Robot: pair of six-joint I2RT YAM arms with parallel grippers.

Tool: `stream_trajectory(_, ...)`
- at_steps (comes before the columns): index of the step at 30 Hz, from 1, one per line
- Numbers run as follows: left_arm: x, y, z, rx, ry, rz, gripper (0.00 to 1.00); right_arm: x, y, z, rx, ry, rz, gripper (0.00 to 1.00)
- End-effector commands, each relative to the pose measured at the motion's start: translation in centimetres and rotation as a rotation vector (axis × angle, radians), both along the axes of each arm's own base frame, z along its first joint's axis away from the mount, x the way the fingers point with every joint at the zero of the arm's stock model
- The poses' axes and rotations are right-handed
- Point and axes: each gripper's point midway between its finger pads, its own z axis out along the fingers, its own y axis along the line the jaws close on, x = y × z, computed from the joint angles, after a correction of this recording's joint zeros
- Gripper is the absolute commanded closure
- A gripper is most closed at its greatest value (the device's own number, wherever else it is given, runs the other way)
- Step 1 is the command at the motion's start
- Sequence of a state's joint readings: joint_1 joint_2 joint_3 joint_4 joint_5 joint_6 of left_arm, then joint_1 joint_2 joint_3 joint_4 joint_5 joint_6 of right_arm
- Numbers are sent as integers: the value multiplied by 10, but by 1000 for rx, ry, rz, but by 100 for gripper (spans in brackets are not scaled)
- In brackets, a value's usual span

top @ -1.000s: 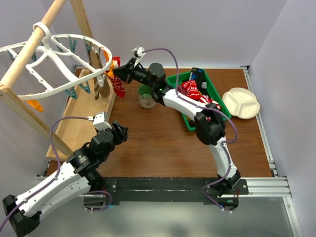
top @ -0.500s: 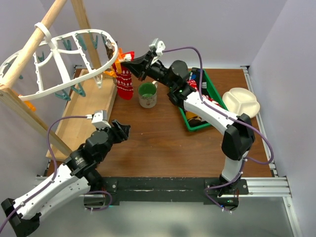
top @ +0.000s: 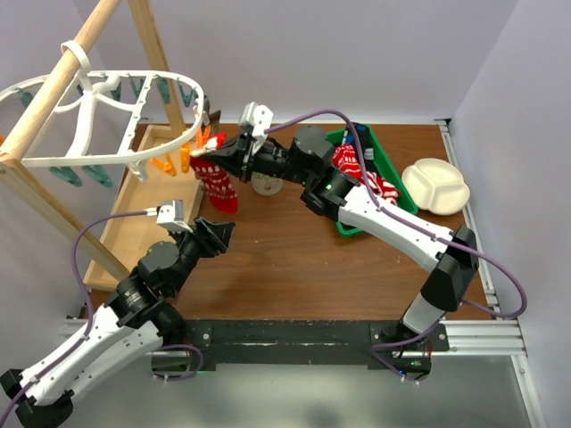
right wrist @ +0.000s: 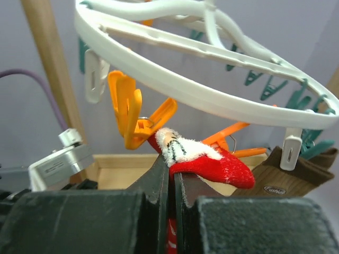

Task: Remove the socks clipped to the hanger
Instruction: Remove the sock from the hanger.

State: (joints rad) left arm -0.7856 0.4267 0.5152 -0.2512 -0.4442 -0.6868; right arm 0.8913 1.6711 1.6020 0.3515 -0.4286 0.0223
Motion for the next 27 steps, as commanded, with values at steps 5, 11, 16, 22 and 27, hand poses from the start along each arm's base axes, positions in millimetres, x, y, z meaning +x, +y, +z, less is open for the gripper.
stream_trajectory(5,-2,1,28,-44,-90,-18,38,-4,-8,-10,-119,15,-12,100)
stream_trajectory(11,-1,-1,33,-28,-124,-32,36,-12,1,-42,-207,114,62,100)
stream_trajectory(16,4,2,35,-6,-140,-6,34,-17,8,-54,-226,188,110,100)
stream_trajectory(22,12,13,47,8,-188,62,31,-19,13,-52,-224,272,128,100)
stream_trajectory(27,18,13,49,36,-197,86,28,-26,18,-48,-200,326,178,100)
